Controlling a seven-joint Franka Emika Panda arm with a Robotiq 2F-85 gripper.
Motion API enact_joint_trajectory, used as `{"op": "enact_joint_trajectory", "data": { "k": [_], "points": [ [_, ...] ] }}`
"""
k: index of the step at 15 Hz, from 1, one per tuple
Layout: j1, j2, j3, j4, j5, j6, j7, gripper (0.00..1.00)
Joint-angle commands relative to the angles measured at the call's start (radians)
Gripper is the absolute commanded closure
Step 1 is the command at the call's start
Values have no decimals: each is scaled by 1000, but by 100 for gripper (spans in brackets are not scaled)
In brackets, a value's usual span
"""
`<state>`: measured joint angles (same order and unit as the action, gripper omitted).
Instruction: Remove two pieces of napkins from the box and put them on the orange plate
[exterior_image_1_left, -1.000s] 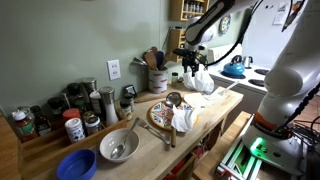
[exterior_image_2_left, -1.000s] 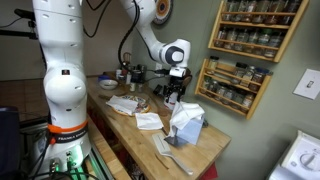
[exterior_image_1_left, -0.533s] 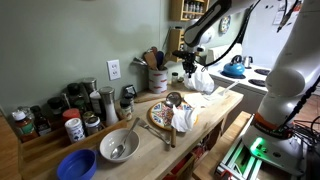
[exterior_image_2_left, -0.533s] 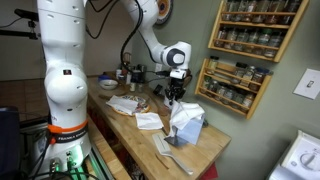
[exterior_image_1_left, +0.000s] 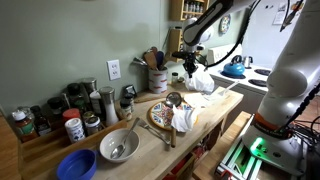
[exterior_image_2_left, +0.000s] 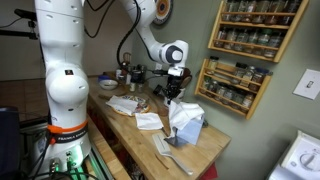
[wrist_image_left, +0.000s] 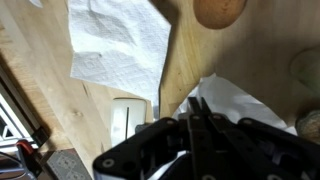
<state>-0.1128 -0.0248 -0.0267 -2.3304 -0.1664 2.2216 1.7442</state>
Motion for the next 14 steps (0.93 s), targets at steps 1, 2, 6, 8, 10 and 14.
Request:
{"op": "enact_joint_trajectory", "data": {
  "k": [1,2,6,8,10,14],
  "points": [
    [39,-85,12,-43,-23,-117,-22,100],
    [49,-112,20,-56,-18,-145,-39,100],
    [78,-206,59,-92,-9,-263,-83,100],
    [94,-261,80,-112,2,-318,-119,100],
    [102,-308,103,-125,-4,-366,-126,100],
    [109,-402,143,-145,-7,-437,-117,100]
  ]
}}
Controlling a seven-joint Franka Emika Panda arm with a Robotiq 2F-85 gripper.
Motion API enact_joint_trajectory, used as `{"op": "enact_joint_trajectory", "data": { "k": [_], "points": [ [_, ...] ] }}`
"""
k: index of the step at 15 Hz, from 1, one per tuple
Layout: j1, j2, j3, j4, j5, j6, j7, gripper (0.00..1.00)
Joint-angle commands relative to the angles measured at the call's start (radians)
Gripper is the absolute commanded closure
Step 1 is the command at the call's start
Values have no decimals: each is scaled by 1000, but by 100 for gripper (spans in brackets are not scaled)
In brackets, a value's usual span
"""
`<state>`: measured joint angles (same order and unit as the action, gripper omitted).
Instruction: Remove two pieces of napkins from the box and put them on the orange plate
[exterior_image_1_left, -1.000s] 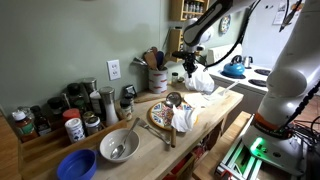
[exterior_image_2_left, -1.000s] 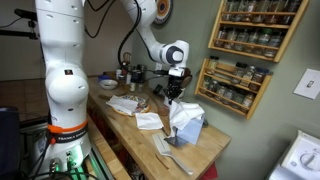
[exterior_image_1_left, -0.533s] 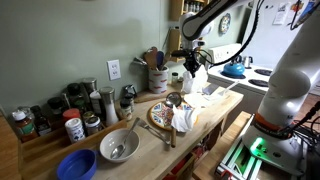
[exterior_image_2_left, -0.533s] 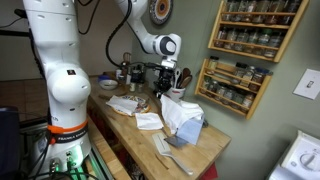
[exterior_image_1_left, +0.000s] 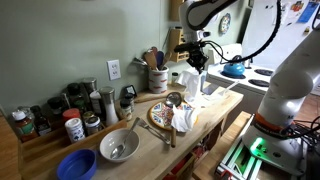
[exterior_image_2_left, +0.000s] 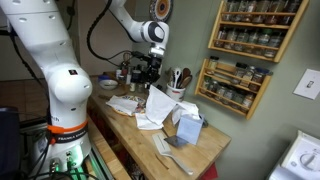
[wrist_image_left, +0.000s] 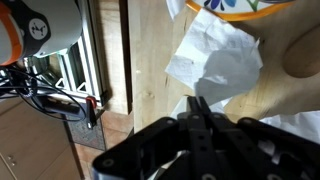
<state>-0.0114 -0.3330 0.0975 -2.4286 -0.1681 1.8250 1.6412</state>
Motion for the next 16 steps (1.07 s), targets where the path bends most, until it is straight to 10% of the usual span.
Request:
{"op": "enact_joint_trajectory", "data": {
  "k": [1,16],
  "points": [
    [10,-119,26,-53,-4,-51,-19,100],
    [164,-221,152,-34,56,111,-342,100]
  ]
}}
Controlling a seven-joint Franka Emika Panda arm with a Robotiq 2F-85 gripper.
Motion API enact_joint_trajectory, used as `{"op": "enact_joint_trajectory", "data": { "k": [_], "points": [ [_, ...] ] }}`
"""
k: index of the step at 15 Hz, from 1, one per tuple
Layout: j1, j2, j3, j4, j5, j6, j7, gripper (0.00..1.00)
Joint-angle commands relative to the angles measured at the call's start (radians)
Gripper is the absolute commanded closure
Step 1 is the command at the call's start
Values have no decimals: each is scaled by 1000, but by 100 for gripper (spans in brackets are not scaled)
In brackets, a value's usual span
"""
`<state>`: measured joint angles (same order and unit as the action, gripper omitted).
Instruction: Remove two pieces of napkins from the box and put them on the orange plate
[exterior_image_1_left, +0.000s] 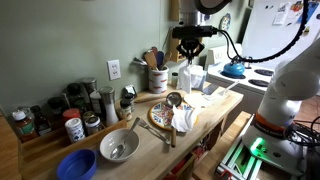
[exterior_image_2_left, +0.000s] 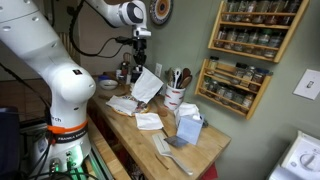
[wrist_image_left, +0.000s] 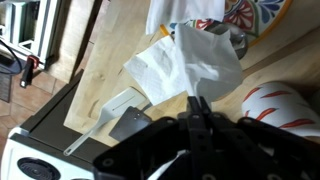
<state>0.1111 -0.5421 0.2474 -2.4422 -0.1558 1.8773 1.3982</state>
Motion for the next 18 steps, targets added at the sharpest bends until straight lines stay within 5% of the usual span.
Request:
{"op": "enact_joint_trajectory", "data": {
  "k": [1,9,10,11,18],
  "points": [
    [54,-8,0,-23,59,83,-142,100],
    [41,55,-6,-22,156,54,-367,100],
    [39,64,-7,-20,156,46,-387,93],
    [35,72,-5,-19,151,39,-397,73],
    [-11,0,-3,-32,116,-16,-363,22]
  ]
}}
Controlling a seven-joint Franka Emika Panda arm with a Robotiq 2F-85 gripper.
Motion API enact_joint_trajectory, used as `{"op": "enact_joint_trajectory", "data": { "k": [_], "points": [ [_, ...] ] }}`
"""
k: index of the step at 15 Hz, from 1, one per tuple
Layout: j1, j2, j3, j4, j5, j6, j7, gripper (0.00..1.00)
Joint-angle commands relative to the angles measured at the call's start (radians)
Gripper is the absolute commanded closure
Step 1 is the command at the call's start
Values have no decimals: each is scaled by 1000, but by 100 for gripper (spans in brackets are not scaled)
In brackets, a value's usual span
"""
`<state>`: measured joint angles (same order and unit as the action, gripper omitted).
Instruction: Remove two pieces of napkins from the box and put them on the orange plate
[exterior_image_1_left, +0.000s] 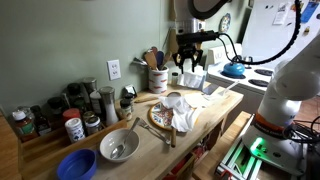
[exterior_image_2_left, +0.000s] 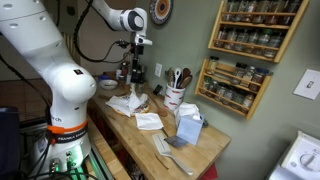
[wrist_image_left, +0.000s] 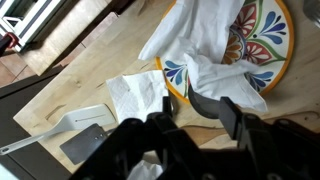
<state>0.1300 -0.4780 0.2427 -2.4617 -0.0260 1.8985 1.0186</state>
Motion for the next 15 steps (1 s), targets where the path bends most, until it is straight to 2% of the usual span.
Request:
{"op": "enact_joint_trajectory", "data": {
  "k": [1,3,4,8,11,12,15],
  "points": [
    [-50,-82,1,-11,-20,-46,50,15],
    [-86,-112,-3,-7,-31,-63,105,1],
    [-102,-126,-6,-6,-36,-69,127,0],
    [-132,-200,-48,-7,-5,-91,126,0],
    [-110,-239,-90,0,26,-154,17,0],
    [-140,-198,-54,6,3,-105,71,0],
    [-140,-228,-66,7,16,-134,26,0]
  ]
}}
